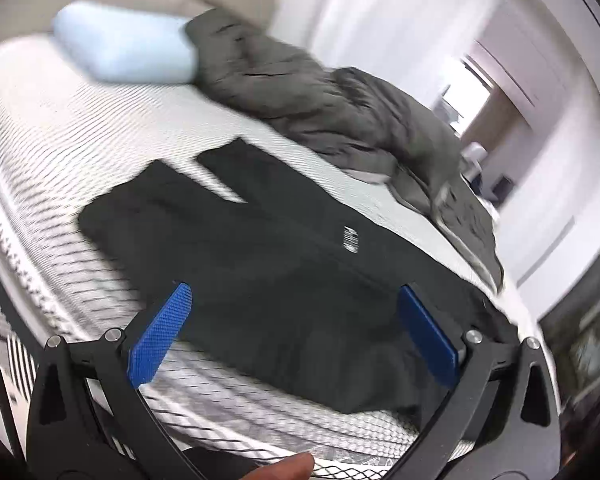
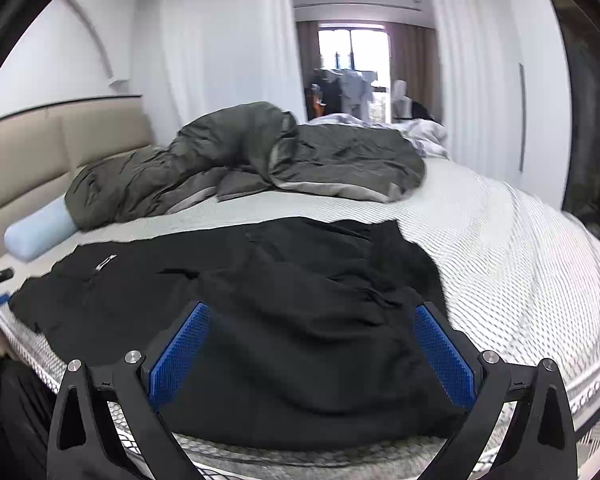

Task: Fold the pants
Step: 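Rotate the left gripper and close it on the black pants leg cuffs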

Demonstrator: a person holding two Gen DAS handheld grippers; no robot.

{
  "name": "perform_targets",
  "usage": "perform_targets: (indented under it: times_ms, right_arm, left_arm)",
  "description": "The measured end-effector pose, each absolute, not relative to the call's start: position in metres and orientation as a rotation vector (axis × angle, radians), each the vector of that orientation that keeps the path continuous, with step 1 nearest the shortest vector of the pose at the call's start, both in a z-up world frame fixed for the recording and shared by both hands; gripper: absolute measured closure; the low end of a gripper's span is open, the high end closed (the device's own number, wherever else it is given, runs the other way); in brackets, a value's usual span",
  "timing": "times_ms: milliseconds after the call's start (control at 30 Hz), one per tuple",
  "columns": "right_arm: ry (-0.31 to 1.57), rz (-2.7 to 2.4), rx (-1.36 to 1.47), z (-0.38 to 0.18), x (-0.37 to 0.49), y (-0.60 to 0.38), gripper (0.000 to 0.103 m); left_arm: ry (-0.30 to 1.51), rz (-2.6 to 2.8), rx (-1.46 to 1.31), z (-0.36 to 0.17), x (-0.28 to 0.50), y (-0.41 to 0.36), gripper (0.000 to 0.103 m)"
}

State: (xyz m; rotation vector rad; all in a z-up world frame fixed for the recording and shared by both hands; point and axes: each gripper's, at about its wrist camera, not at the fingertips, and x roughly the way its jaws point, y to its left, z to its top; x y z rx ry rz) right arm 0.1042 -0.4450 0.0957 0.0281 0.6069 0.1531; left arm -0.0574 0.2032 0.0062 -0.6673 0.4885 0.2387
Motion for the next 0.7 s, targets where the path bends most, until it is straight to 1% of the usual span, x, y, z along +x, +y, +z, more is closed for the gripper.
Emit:
perform_targets:
  times_ms: [100,133,200,267,333,467,533,600,700]
  right_arm:
    - [0.652,0.13,0.067,0.089,0.105,-0.463,0.0]
    - [0.665,0.123,0.072,0.086,0.106,-0.466,0.0]
    - [0.686,0.11,0.082,0.081,0.105,-0.473,0.0]
    - [0.704,0.111,0.107,0.076,0.103,-0.477,0.0]
    - [0.717,0.113,0.125,0.072,0.102,-0.479,0.0]
    - [0.735,0.098,0.108,0.064,0.103,-0.474,0.0]
    - [0.741,0.092,0.103,0.062,0.103,-0.472,0.0]
    - [0.738,0.093,0.111,0.062,0.102,-0.472,0.0]
    - [0.742,0.094,0.133,0.06,0.108,-0.471,0.0]
  left_arm:
    - [0.514,0.281,-0.716,-0.007,-0.065,0.232,0.002]
    - [0.526,0.282,-0.729,-0.013,-0.066,0.239,0.005]
    - [0.553,0.259,-0.775,-0.026,-0.069,0.249,0.011]
    - [0.576,0.221,-0.839,-0.041,-0.07,0.258,0.023]
    - [0.582,0.205,-0.878,-0.051,-0.07,0.265,0.027]
    - [0.563,0.186,-0.866,-0.051,-0.067,0.268,0.034]
    - [0.561,0.178,-0.861,-0.047,-0.063,0.264,0.035]
    - [0.552,0.165,-0.846,-0.046,-0.056,0.264,0.04]
    - [0.563,0.173,-0.845,-0.043,-0.041,0.263,0.061]
